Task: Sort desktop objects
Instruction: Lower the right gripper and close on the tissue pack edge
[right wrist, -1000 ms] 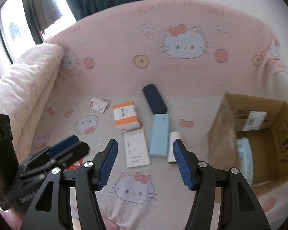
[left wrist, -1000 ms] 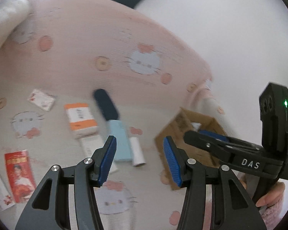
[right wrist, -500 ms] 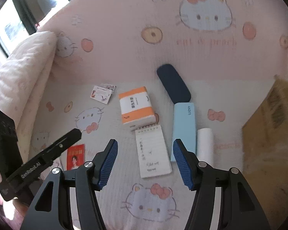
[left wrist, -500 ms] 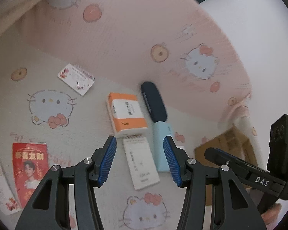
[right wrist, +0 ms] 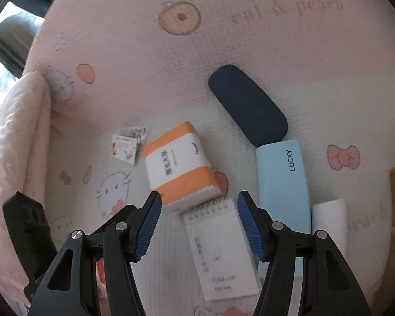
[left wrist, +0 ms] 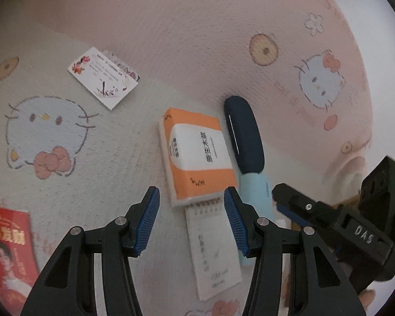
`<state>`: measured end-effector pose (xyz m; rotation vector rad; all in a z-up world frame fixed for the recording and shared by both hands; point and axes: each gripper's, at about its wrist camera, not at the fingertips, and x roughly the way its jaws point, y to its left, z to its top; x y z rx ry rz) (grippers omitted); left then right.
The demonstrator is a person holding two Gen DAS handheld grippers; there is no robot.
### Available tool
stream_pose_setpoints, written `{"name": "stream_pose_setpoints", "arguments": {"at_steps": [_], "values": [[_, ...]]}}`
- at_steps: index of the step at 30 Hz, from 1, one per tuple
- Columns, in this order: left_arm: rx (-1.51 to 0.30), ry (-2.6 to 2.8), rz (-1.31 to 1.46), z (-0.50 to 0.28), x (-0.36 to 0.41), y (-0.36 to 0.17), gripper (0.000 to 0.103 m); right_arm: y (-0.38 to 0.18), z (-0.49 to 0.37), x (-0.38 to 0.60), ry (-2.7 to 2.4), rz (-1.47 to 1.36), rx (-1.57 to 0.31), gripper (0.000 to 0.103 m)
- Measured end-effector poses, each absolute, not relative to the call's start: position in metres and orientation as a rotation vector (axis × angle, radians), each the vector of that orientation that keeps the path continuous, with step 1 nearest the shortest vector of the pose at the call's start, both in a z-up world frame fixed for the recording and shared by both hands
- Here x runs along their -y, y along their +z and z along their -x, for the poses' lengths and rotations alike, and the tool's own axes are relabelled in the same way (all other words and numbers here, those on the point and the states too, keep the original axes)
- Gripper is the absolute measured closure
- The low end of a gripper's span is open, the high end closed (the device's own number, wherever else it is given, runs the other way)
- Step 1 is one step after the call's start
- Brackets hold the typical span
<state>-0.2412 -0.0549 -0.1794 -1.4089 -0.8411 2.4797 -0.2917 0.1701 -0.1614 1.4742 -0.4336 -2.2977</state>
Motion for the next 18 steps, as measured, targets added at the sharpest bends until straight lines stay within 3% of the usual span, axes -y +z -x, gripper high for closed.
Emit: {"name": "stream_pose_setpoints", "arguments": {"at_steps": [14,16,18], "values": [[0.986,2.453,1.426,0.262,0.05,-0.204,0.048,-0.208,0.324,-0.166,-2.222,-1.544,0.618,0.045],[1.01,2.452,1.425,0.265,0.051,-0.207,0.05,-0.216,0.328,-0.167,-2.205,-1.551,0.667,0.046],[1.009,2.456,1.425,0.269,0.05,-0.208,0.059,-0.224,0.332,-0.169,-2.181,-1.541,0.738,0.048]]}}
